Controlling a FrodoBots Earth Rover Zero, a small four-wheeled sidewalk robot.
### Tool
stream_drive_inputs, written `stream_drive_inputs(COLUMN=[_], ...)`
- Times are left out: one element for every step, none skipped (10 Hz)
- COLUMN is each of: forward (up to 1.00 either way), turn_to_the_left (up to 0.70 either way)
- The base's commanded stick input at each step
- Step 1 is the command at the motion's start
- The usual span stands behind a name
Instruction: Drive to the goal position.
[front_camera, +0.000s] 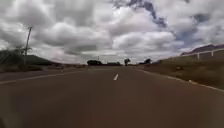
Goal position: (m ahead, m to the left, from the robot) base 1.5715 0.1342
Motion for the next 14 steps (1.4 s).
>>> stream_drive_inputs(forward=[0.85, 0.85, 0.85, 0.85, 0.85, 0.85, 0.85, 0.85, 0.85, 0.85, 0.85, 0.85, 0.85, 0.85], turn_to_the_left=[-0.25, -0.17, -0.08, 0.0, 0.0, 0.0, 0.0, -0.05, -0.11, -0.17, -0.27, -0.34, -0.34, -0.34])
